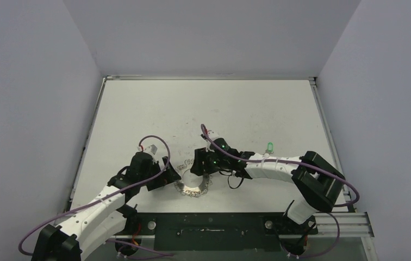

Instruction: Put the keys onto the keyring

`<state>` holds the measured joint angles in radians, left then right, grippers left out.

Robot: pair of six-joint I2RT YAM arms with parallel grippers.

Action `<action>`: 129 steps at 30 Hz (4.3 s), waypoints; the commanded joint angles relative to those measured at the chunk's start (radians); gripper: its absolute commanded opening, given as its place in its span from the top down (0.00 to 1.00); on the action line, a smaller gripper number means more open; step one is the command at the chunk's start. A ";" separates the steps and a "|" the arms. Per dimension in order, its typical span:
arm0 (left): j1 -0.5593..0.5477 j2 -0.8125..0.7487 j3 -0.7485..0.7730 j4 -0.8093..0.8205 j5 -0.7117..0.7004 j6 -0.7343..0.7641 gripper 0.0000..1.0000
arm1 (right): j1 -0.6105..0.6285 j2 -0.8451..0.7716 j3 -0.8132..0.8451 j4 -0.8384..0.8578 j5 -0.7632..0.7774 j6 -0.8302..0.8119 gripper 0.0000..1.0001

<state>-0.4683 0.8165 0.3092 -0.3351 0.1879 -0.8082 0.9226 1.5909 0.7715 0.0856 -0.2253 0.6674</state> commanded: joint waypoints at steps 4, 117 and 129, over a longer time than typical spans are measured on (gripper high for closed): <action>0.013 -0.031 -0.014 0.034 -0.001 0.001 0.11 | -0.007 -0.065 0.097 -0.004 0.081 -0.077 0.42; 0.060 0.136 0.038 -0.001 0.061 0.041 0.65 | 0.075 -0.055 -0.069 -0.078 0.030 0.040 0.48; 0.082 0.303 0.200 0.034 0.059 0.148 0.78 | 0.127 -0.049 -0.090 0.123 -0.079 0.088 0.72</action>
<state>-0.4023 1.0603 0.3969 -0.3256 0.2546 -0.7403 1.0412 1.5803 0.6777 0.1143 -0.2867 0.7448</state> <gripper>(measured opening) 0.221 0.261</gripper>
